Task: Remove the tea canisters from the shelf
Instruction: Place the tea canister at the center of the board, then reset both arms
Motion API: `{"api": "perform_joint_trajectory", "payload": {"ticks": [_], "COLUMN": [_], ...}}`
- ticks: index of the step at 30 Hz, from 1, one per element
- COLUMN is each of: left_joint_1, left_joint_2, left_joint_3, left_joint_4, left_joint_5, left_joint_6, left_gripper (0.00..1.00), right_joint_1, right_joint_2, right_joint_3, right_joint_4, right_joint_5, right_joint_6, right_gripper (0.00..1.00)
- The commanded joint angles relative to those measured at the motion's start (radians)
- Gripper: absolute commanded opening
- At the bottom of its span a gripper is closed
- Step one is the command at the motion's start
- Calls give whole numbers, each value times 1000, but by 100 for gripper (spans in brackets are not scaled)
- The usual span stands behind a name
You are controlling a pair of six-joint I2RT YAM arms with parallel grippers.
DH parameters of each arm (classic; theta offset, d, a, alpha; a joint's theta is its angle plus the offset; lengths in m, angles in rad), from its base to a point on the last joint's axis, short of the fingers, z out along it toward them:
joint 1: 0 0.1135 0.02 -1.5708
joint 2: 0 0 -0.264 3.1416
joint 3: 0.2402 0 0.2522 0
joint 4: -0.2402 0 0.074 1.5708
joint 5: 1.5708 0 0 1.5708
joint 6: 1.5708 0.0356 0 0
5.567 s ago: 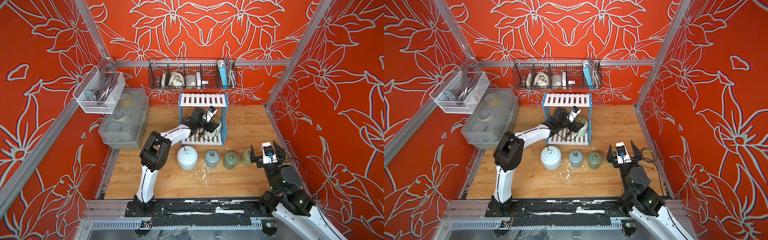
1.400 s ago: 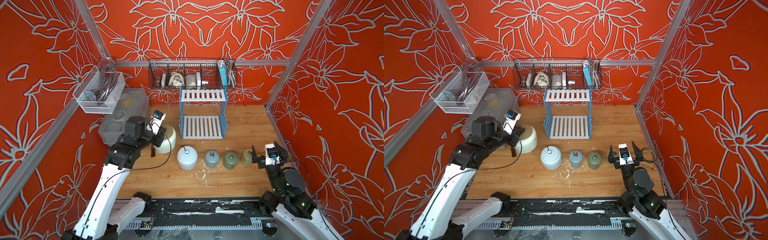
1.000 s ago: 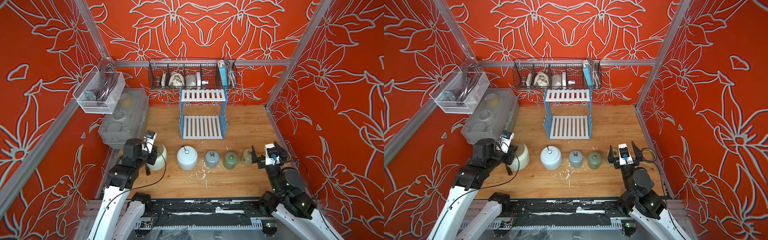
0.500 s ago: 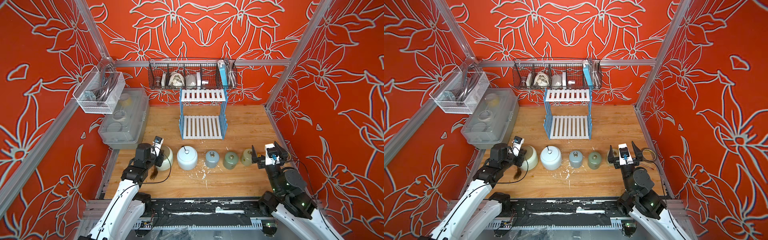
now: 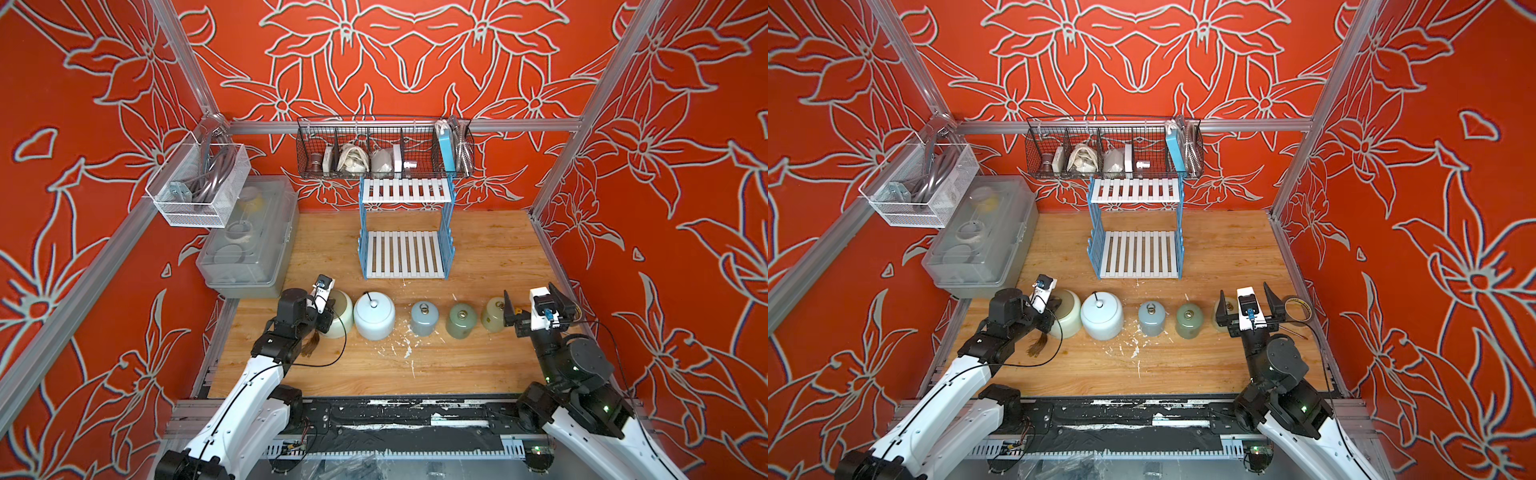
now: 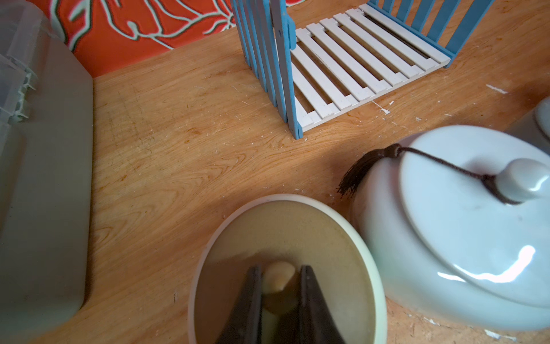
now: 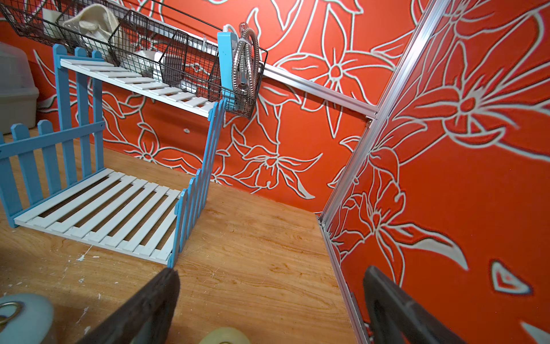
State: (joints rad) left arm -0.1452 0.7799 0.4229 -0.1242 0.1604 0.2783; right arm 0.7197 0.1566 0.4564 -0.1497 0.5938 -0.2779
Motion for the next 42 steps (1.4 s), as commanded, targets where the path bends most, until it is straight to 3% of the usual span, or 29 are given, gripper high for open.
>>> {"api": "perform_joint_trajectory", "payload": {"ticks": [1,16,17,20,21,28,35,42], "left_joint_1": [-7,-5,-5,-5,-5,-5,14,63], "left_joint_2": [-1,-29,-31,-45,-45,-70,-4,126], "left_joint_3": [31,106,111,100,104,184,277,306], "left_joint_4": [89,-59,-70,-56,-54,-35,2,55], "left_joint_5": [9,-35,-36,-34,-38,-67,-91,-87], "left_joint_6": [18,16,15,16,14,1,-43,-99], "left_gripper": [0,0,5,43,51,75,98,99], "right_joint_1": [-5,-7,-6,-8,-8,-54,-254,-410], "right_joint_2": [-8,54,66,100,118,311,527,729], "right_joint_3": [-13,7,5,-13,-16,-5,-1,-6], "right_joint_4": [17,48,69,146,169,345,415,530], "right_joint_5": [15,26,38,66,74,84,-17,-114], "right_joint_6": [0,8,-1,-49,-66,-113,57,164], "right_gripper": [99,99,99,100,100,100,100,100]}}
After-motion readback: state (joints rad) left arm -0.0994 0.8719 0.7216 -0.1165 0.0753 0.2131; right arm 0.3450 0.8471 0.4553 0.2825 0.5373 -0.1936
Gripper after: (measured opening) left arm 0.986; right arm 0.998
